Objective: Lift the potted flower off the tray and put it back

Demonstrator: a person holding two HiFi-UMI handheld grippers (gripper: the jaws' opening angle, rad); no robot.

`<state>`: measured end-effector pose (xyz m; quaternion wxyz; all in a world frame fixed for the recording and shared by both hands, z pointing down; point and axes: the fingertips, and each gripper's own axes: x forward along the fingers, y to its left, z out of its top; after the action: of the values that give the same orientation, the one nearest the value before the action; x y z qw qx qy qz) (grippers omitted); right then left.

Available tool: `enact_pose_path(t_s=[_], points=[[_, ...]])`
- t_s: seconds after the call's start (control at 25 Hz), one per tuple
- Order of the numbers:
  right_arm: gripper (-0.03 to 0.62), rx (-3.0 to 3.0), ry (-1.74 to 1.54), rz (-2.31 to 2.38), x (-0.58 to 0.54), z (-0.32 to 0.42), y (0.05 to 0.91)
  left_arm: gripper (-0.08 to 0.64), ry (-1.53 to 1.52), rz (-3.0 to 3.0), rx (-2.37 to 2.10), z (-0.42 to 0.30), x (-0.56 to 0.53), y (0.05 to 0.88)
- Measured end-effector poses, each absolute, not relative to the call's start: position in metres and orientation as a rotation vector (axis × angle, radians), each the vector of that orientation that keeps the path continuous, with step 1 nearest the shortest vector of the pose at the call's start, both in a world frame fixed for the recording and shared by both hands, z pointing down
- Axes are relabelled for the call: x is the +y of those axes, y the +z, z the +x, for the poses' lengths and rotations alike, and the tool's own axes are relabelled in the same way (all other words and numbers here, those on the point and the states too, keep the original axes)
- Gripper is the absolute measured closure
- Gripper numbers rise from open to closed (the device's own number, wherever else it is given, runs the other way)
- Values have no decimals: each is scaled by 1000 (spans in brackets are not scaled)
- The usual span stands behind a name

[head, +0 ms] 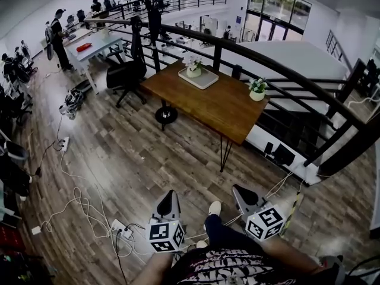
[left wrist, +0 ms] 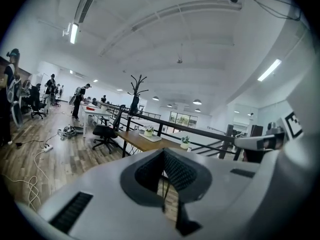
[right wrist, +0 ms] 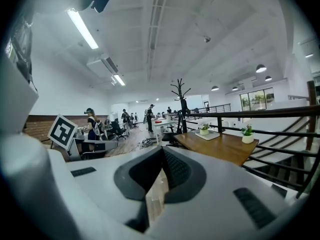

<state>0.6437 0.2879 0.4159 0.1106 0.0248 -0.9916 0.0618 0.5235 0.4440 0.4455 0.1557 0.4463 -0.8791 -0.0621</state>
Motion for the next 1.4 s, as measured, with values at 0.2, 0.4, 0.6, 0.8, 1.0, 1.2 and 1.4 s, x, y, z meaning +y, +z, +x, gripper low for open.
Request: enact_pose_path(t_s=[0.2,0.4,0.6,0.8,1.0,1.2,1.4], points=[[594,-2891,190,18,286,627,424,551,-184,1236,-2521,508,439,452],[594,-2891,205,32,265,606,431,551,-149,1226,-2513,491,428,459],[594,-2904,222,52,233,577,436,551,-135,1184,-2500,465,416,467],[594,-2893,269,27,198,535,445,551,-113,1159,-2480,433,384,476],[594,-2879,282,-18,170,499,450,551,-95,1142,-2473,400,347,480],[594,-2867,296,-34,133,469,452,551,-90,1135,-2480,363,307,475],[594,-2885,292,-11,83,447,444,551,-78,1154,-2480,334,255,469]])
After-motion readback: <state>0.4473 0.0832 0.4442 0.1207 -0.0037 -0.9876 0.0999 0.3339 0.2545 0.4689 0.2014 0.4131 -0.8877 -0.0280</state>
